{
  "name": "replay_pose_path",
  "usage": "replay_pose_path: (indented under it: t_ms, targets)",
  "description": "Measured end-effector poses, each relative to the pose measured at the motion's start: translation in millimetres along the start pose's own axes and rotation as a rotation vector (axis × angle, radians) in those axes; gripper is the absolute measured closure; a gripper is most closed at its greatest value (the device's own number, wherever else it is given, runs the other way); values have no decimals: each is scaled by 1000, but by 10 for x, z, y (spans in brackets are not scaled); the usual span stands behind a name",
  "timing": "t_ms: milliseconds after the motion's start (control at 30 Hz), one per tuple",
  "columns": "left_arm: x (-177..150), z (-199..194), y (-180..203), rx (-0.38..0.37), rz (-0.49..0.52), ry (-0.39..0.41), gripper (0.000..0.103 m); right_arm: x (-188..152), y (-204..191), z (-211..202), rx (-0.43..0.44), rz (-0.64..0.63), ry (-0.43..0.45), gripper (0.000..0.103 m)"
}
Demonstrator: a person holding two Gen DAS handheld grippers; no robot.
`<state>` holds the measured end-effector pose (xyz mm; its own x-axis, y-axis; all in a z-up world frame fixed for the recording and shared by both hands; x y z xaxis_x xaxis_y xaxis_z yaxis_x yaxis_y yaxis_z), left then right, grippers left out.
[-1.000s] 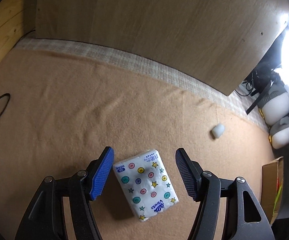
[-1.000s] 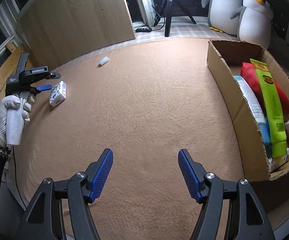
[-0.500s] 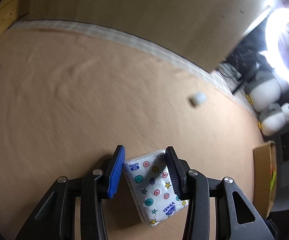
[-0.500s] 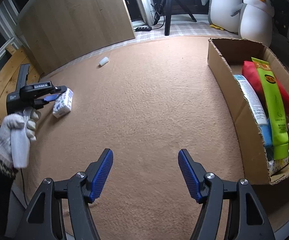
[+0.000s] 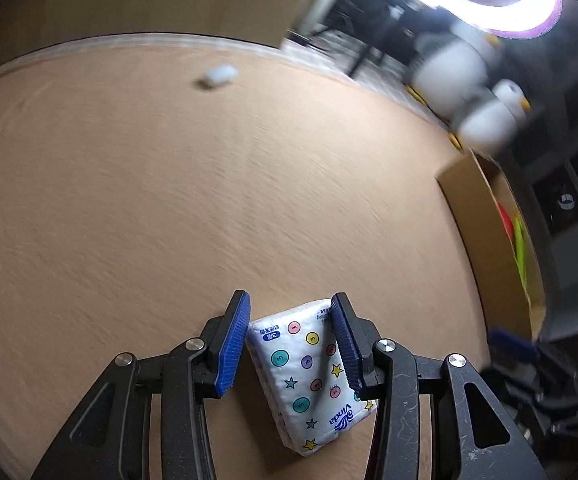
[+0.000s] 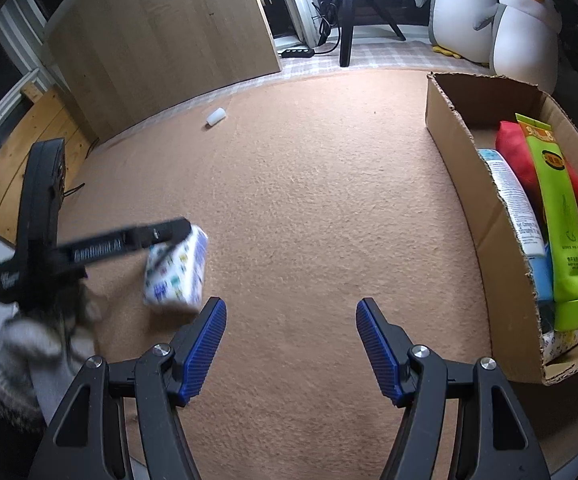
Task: Organize objects
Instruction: 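Hold the tissue pack in the left tool while the right tool closes on it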
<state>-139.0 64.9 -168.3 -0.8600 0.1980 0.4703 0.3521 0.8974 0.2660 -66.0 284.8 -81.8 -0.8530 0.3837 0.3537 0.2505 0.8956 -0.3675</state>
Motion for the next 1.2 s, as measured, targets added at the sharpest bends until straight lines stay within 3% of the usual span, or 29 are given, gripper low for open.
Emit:
replay_pose_path:
  t_ms: [133, 300, 400, 567, 1200]
  targets:
    - [-45, -39, 251, 7, 58, -24, 56, 17, 46, -4, -20, -15, 6, 39]
    - [-57, -271, 199, 18, 62, -4, 32, 70, 73, 4, -16, -26, -2, 39]
    - [-147, -357, 259, 37, 115, -16, 27, 109, 60, 36, -4, -32, -20, 39]
    - [-244, -310, 406, 39, 190, -52, 26, 147, -36, 133, 4, -57, -56, 39]
    - [-366, -198, 452, -20, 185, -82, 27, 66, -482, 611, 125, -128, -259, 39]
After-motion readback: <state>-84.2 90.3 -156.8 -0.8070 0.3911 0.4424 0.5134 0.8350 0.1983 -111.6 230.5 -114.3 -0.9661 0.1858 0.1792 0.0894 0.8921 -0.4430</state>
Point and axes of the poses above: each gripper's, at about its wrist camera, not at the fingertips, and z roughly the way its jaws point, y to its right, x to its top, the point moved 2 cm from there along z, roughly the way its jaws point, and after that the axes turned 15 degrees about z, right-handed, at the moved point
